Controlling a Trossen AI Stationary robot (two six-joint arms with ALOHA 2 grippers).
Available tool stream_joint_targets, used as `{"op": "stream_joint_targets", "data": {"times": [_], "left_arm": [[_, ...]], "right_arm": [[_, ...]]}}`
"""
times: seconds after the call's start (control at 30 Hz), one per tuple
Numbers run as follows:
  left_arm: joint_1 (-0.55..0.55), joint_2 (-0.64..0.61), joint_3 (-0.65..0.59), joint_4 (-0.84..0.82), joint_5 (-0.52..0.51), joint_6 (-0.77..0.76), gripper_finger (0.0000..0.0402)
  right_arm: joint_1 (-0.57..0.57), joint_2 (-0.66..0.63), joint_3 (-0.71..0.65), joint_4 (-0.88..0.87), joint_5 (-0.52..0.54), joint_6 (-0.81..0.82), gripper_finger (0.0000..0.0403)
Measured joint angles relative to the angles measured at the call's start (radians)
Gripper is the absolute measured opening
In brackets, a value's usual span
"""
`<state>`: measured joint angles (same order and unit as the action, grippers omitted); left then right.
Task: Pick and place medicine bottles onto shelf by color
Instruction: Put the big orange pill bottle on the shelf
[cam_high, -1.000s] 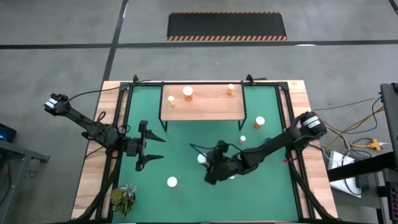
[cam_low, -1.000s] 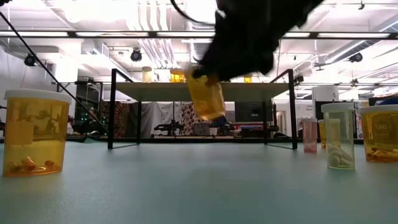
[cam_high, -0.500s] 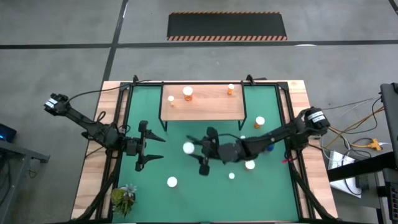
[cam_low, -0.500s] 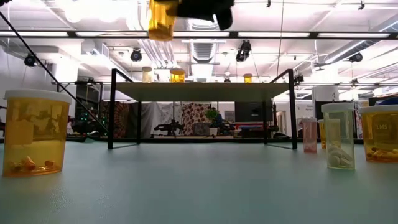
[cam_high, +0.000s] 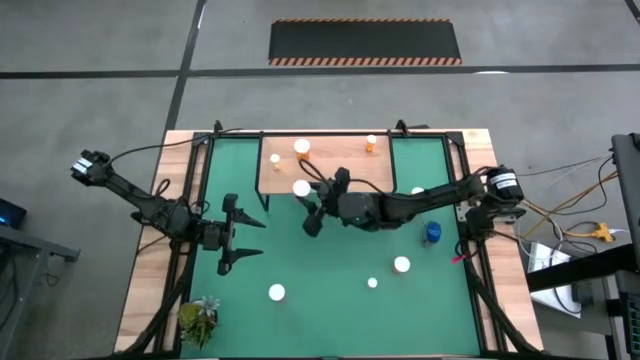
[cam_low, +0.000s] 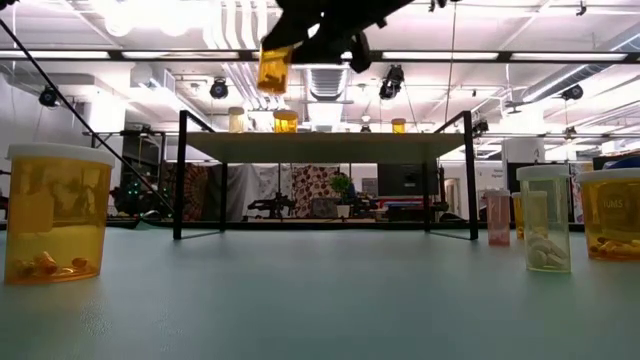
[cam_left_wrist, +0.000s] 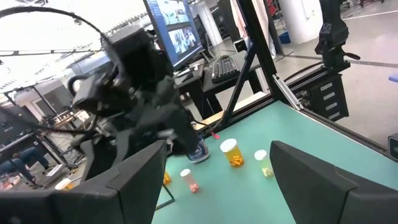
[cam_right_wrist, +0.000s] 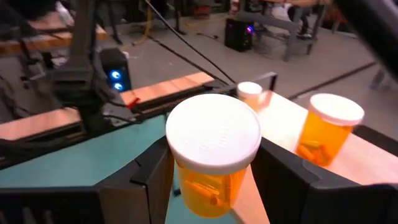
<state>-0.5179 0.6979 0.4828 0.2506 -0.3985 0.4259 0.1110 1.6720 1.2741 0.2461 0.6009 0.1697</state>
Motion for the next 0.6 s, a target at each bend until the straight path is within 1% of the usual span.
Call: {"op": "stream_joint_targets", "data": {"times": [0.27, 0.37, 0.6], "left_arm": [[0.0, 0.001, 0.0, 0.001, 0.0, 0.0, 0.027], [0.0, 0.0, 0.0, 0.001, 0.0, 0.0, 0.027], [0.0, 0.001, 0.0, 0.001, 0.0, 0.0, 0.027]], "right_arm": [[-0.05, 0.048, 0.075, -0.117, 0.001, 0.054, 0.0183], [-0.067, 0.048, 0.08, -0.136, 0.004, 0.101, 0.0183], [-0.091, 0.049, 0.078, -0.167, 0.003, 0.153, 0.0183]]}}
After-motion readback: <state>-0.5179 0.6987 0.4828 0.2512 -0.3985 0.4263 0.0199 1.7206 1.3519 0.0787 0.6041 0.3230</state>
